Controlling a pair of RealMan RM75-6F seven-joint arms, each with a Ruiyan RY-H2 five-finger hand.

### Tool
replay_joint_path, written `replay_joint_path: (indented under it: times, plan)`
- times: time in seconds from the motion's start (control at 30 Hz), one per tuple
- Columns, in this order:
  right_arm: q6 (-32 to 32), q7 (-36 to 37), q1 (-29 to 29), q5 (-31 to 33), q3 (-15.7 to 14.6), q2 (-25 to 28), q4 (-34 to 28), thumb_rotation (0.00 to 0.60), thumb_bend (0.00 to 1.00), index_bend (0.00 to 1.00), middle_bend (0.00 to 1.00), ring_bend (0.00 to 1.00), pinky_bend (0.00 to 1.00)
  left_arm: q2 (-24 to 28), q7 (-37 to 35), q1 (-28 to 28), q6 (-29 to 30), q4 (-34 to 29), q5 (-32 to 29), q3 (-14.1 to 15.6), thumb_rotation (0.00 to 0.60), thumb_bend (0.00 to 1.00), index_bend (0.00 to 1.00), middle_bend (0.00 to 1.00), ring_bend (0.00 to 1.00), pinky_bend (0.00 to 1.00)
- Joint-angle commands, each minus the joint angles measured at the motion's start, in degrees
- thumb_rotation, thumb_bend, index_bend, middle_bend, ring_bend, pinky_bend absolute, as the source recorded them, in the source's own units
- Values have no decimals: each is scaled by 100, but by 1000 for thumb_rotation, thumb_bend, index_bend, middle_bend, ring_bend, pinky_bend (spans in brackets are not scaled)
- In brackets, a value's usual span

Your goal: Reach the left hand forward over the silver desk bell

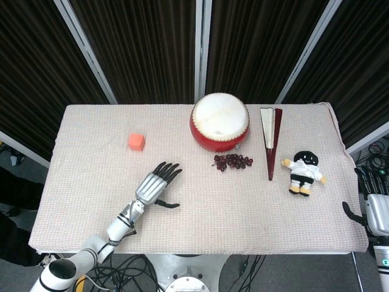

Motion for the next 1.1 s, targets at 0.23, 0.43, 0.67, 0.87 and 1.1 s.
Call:
replay_joint_path:
  times: [0.23, 0.43, 0.67, 0.87, 1.1]
  plan:
    - [-50, 3, 19, 4, -6, -37, 43, 600, 235, 0, 0, 0, 0, -63, -65, 0, -71, 169, -33, 131, 209, 0, 10, 0, 0, 0]
    - [-67, 48, 18, 27, 7, -40, 70, 600, 236, 0, 0, 0, 0, -46, -105, -161, 171, 133, -131, -54, 208, 0, 10, 0, 0, 0]
    - [-73, 35, 22, 16, 4, -47, 73, 600, 236, 0, 0, 0, 0, 3, -100, -47, -344, 21, -180, 164, 208, 0, 7, 0, 0, 0]
    - [-53, 48, 13, 19, 15, -39, 63, 600, 236, 0, 0, 0, 0, 76, -74, -169, -160, -132, -222, 33, 207, 0, 8, 0, 0, 0]
    - [-71, 39, 22, 8, 7, -47, 66, 600, 236, 0, 0, 0, 0, 106, -4, -156, -281, -195, -257, 85, 211, 0, 7, 0, 0, 0]
